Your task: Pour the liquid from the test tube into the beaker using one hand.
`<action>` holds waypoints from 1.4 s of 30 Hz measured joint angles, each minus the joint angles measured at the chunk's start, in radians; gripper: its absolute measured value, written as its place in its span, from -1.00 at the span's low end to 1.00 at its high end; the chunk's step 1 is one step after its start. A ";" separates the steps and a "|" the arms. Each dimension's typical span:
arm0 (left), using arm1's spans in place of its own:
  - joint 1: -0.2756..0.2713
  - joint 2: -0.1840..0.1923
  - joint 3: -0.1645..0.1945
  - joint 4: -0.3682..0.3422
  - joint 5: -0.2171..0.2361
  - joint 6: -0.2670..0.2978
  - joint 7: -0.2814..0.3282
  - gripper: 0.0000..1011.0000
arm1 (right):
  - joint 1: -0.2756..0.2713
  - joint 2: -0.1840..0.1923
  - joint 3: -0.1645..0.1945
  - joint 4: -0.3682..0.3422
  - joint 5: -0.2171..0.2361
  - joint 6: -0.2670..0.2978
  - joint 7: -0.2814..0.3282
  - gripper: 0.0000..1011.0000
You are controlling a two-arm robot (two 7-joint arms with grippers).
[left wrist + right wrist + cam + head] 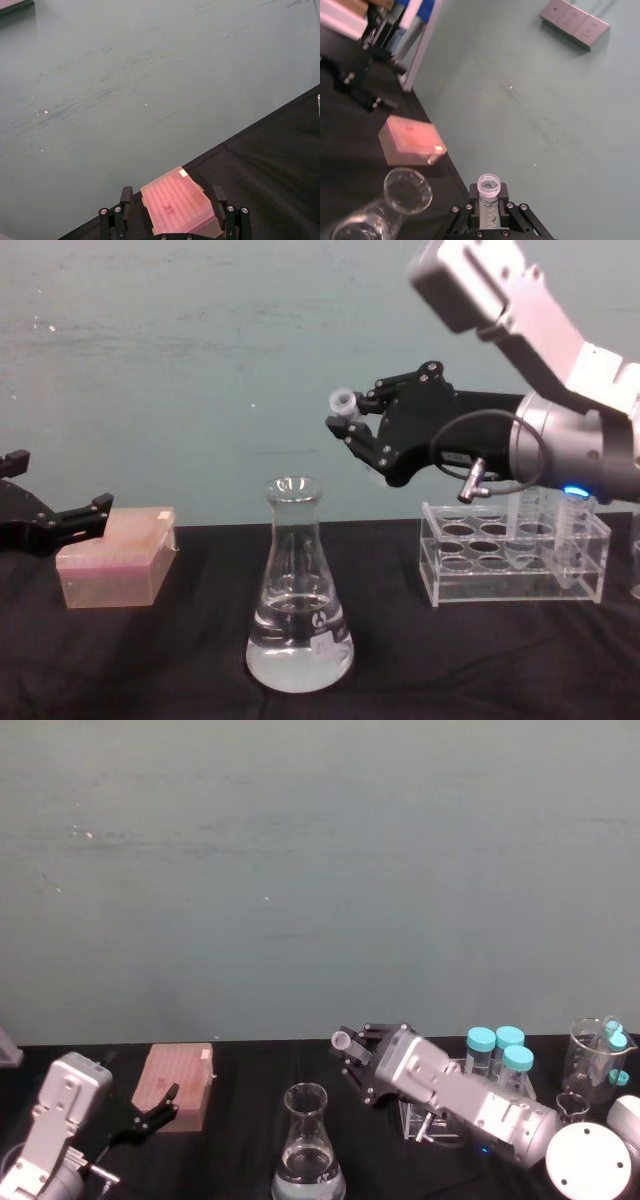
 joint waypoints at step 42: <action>0.000 0.000 0.000 0.000 0.000 0.000 0.000 0.98 | 0.079 0.067 -0.162 -0.010 -0.417 -0.086 -0.145 -0.60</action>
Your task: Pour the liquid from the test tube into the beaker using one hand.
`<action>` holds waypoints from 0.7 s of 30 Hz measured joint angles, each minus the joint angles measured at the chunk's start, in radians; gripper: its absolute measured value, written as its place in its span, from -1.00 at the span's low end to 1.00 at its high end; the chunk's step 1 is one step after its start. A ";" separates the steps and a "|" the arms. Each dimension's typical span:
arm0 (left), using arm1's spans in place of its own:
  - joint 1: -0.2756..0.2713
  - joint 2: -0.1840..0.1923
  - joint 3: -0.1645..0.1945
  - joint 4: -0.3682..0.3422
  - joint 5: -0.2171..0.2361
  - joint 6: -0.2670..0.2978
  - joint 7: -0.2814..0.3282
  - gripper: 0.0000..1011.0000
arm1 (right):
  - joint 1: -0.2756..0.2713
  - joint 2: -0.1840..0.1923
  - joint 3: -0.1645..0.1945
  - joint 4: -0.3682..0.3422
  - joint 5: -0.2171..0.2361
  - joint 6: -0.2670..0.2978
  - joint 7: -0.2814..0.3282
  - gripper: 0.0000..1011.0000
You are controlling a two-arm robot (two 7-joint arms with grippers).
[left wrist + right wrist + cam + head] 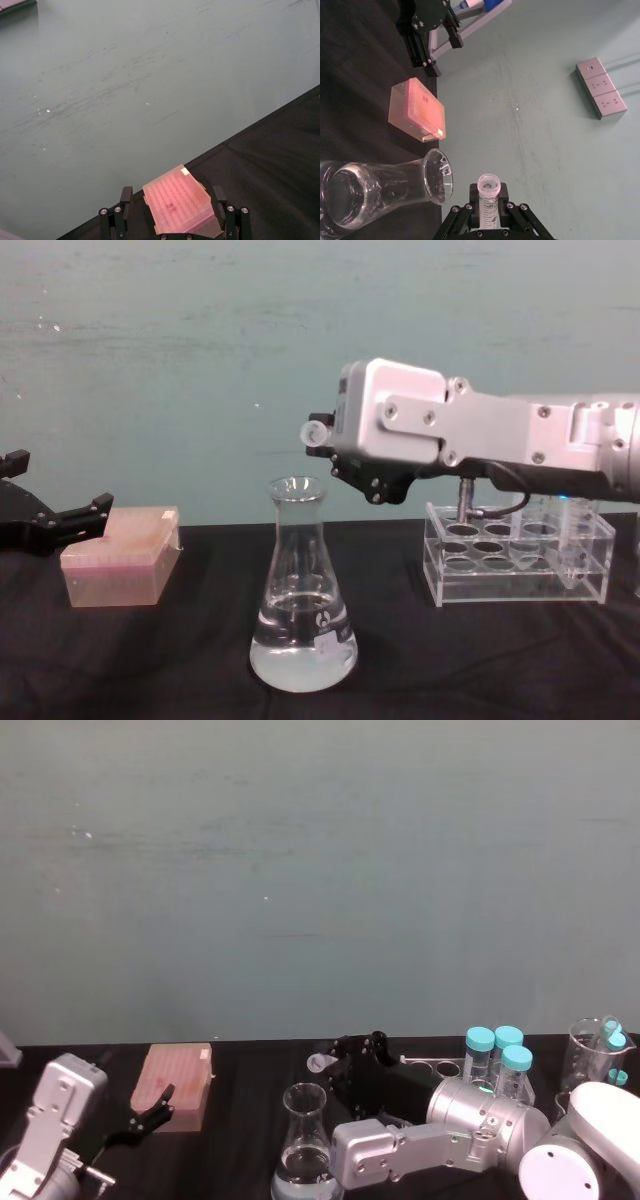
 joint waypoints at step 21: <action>0.000 0.000 0.000 0.000 0.000 0.000 0.000 0.98 | 0.004 0.028 -0.043 -0.015 -0.119 -0.004 -0.082 -0.60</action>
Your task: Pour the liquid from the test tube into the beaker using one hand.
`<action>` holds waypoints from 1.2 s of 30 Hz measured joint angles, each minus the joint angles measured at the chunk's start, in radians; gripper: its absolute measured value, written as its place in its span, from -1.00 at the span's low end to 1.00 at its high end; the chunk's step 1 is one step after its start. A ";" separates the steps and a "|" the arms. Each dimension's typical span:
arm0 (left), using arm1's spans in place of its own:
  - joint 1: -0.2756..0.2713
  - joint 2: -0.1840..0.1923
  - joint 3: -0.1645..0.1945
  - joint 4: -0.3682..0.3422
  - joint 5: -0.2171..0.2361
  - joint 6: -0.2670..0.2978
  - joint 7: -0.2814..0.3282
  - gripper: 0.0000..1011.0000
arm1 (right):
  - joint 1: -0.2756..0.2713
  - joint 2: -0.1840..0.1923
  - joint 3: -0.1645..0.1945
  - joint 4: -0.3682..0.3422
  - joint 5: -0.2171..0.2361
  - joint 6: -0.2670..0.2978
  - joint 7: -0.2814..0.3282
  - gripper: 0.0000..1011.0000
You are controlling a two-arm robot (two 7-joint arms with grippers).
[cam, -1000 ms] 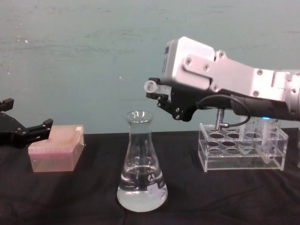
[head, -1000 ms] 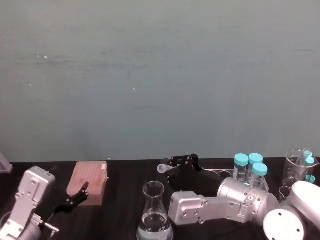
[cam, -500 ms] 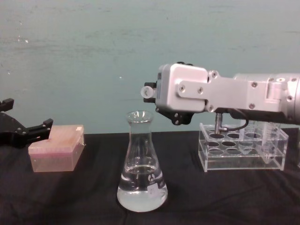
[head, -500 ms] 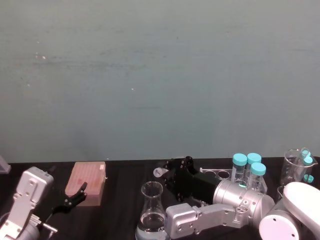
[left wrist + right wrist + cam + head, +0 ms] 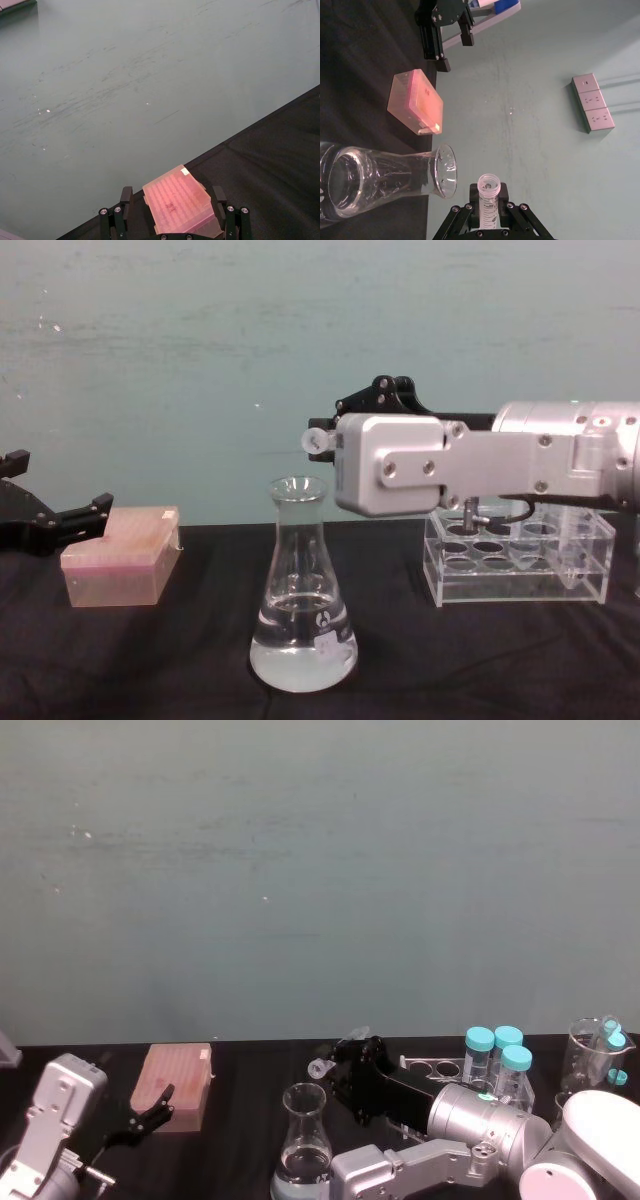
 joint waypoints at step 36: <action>0.000 0.000 0.000 0.000 0.000 0.000 0.000 0.98 | 0.029 0.022 -0.063 -0.001 -0.135 0.023 -0.064 -0.60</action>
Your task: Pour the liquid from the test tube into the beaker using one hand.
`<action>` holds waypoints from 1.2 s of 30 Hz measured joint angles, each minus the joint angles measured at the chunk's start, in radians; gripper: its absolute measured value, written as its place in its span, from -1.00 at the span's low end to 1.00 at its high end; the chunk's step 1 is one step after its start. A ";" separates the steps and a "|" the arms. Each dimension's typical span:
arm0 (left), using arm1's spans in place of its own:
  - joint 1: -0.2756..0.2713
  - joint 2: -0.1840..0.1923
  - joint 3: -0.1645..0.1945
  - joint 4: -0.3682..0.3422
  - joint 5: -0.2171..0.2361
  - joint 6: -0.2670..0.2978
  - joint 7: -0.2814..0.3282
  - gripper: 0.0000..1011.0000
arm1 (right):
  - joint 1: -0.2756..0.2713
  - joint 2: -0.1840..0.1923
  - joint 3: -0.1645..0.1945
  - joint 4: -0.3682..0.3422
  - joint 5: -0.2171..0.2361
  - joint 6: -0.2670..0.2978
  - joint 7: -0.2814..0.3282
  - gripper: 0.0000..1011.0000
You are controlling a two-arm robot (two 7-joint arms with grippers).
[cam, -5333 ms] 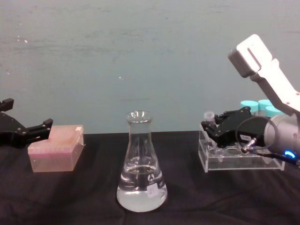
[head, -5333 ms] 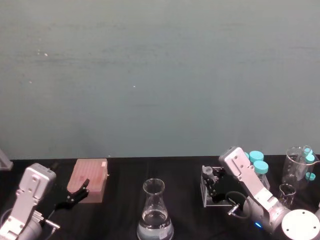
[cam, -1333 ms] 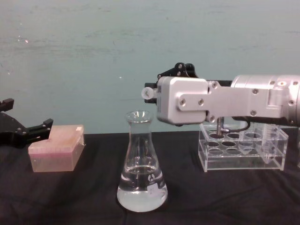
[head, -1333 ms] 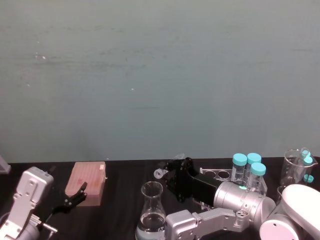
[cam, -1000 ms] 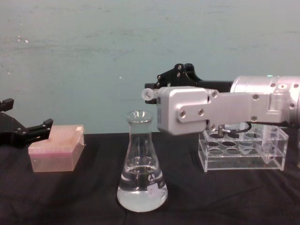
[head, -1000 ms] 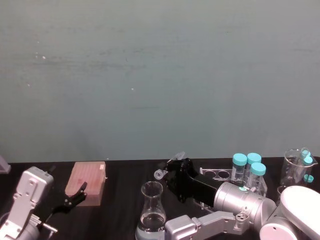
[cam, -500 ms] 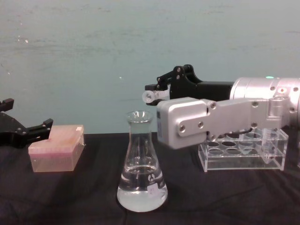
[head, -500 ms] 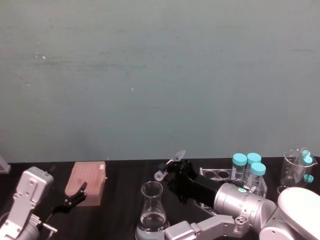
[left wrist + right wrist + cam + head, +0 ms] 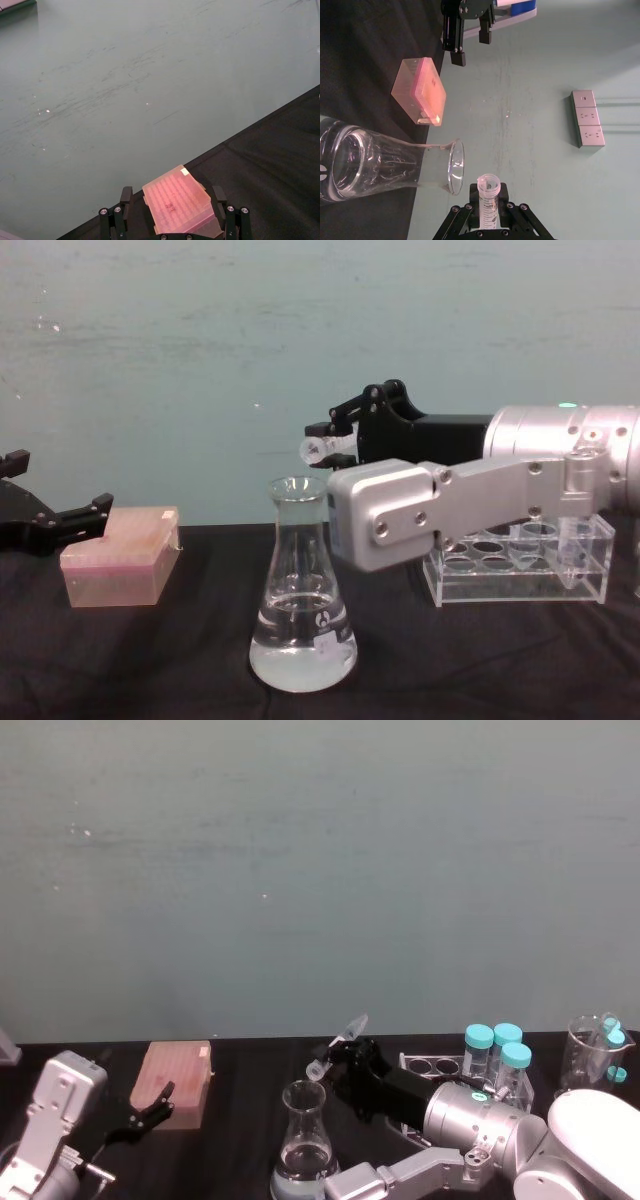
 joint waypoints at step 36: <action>0.000 0.000 0.000 0.000 0.000 0.000 0.000 0.98 | 0.038 0.007 -0.047 0.021 -0.073 0.018 -0.034 -0.60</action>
